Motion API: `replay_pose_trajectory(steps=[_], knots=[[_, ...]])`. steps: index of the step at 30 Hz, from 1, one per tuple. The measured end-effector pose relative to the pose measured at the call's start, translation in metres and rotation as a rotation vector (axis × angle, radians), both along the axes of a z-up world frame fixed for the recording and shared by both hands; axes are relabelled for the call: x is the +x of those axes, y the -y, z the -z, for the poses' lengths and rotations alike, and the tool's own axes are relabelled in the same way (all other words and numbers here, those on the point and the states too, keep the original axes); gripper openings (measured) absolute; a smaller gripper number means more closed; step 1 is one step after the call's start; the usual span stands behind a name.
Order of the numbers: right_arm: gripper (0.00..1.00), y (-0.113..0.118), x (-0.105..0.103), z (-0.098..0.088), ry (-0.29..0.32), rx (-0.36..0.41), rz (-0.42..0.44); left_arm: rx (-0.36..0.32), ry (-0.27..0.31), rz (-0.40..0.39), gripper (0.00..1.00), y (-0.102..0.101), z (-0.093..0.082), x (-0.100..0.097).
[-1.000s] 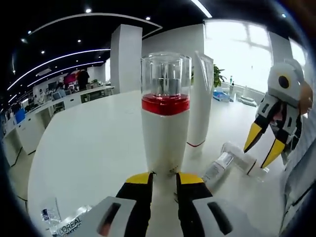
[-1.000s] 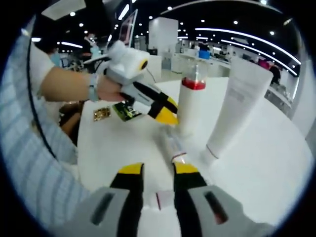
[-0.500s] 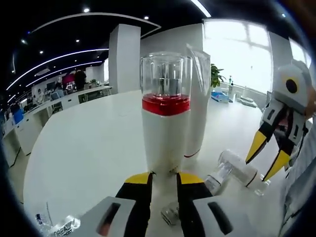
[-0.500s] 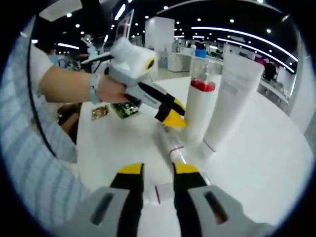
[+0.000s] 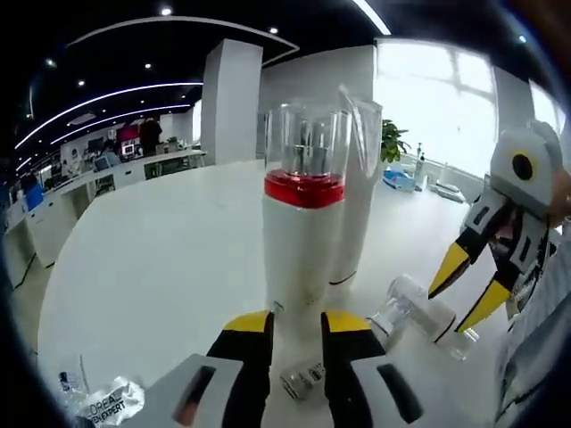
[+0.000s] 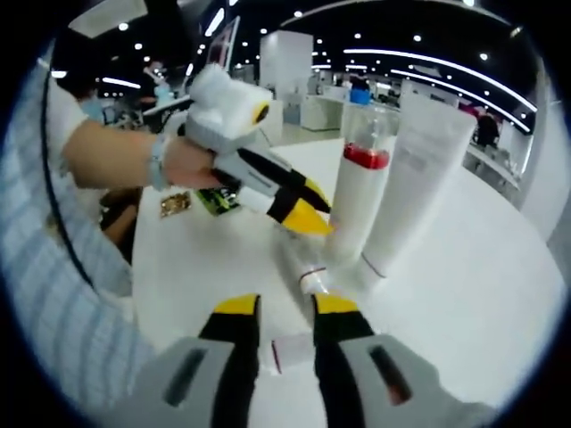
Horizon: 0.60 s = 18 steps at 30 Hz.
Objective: Arrange the skincare products in the storage area until every visible bottle or jar stands upright without overlapping.
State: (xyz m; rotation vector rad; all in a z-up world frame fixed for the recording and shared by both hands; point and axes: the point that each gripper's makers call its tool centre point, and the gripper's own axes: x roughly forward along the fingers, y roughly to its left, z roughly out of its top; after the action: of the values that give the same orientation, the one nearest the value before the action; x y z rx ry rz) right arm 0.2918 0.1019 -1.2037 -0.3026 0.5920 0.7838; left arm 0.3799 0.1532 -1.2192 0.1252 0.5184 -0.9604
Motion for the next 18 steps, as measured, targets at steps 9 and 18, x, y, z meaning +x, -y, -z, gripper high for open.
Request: replay_pose_trajectory(steps=[9, 18], knots=[[0.24, -0.006, 0.026, 0.009, 0.006, -0.043, -0.030, -0.064, 0.014, -0.065, 0.30, -0.036, -0.021, -0.031], [0.26, -0.015, 0.038, 0.019, 0.015, -0.075, -0.113, -0.107, -0.016, -0.137, 0.32, -0.058, -0.031, -0.084]])
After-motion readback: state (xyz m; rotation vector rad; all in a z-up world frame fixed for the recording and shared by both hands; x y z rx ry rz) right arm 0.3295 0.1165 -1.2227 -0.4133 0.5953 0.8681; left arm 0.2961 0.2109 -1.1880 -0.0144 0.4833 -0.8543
